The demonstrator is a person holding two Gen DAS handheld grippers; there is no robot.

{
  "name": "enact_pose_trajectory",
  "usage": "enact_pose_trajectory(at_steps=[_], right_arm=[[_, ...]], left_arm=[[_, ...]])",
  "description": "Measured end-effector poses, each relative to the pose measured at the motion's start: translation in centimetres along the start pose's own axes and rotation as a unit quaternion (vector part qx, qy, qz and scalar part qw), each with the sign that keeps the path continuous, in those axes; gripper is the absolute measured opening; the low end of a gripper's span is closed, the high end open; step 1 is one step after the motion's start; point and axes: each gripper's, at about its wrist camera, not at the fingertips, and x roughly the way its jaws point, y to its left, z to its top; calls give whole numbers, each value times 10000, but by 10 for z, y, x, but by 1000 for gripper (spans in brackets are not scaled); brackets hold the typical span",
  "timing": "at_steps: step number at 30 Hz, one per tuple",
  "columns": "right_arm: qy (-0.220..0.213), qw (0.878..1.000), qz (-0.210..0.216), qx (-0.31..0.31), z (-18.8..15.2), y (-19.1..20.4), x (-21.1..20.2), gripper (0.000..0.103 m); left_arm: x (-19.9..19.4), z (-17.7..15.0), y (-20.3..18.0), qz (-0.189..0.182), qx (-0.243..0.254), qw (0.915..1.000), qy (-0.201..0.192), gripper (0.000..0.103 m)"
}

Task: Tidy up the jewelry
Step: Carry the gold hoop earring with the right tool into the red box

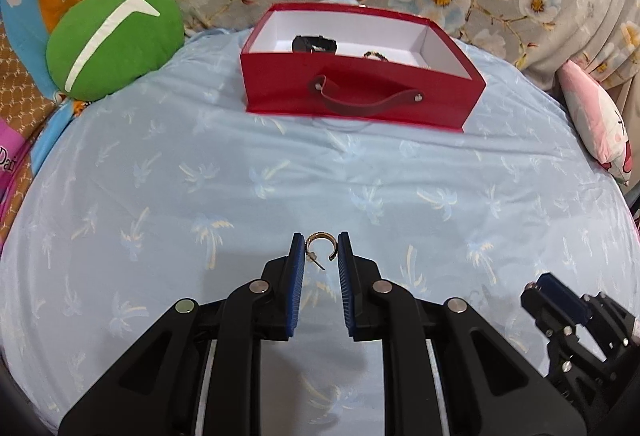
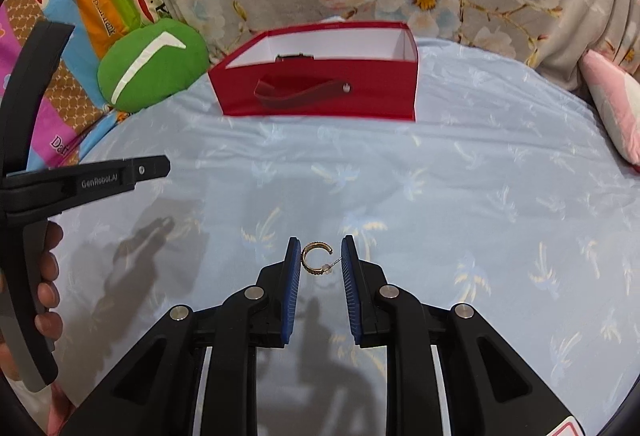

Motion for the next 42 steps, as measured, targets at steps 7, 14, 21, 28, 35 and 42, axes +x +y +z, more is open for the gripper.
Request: enact_pose_trajectory(at_steps=[7, 14, 21, 28, 35, 42], right_arm=[[-447, 9990, -11, -83, 41, -1, -9, 19], [-747, 9971, 2, -139, 84, -4, -3, 19], [-885, 9957, -43, -280, 128, -2, 19, 19], [-875, 9955, -55, -353, 181, -7, 61, 19], [-752, 9966, -24, -338, 239, -15, 115, 19], [-515, 9985, 6, -211, 292, -29, 175, 19]], left_arm=[[-11, 21, 4, 92, 40, 9995, -302, 16], [-15, 53, 5, 200, 109, 9978, -615, 16], [-7, 103, 10, 289, 111, 9952, -925, 16], [21, 156, 14, 301, 106, 9946, -990, 16], [61, 212, 8, 381, 186, 9934, -1066, 16], [111, 260, 0, 433, 274, 9930, -1065, 16]])
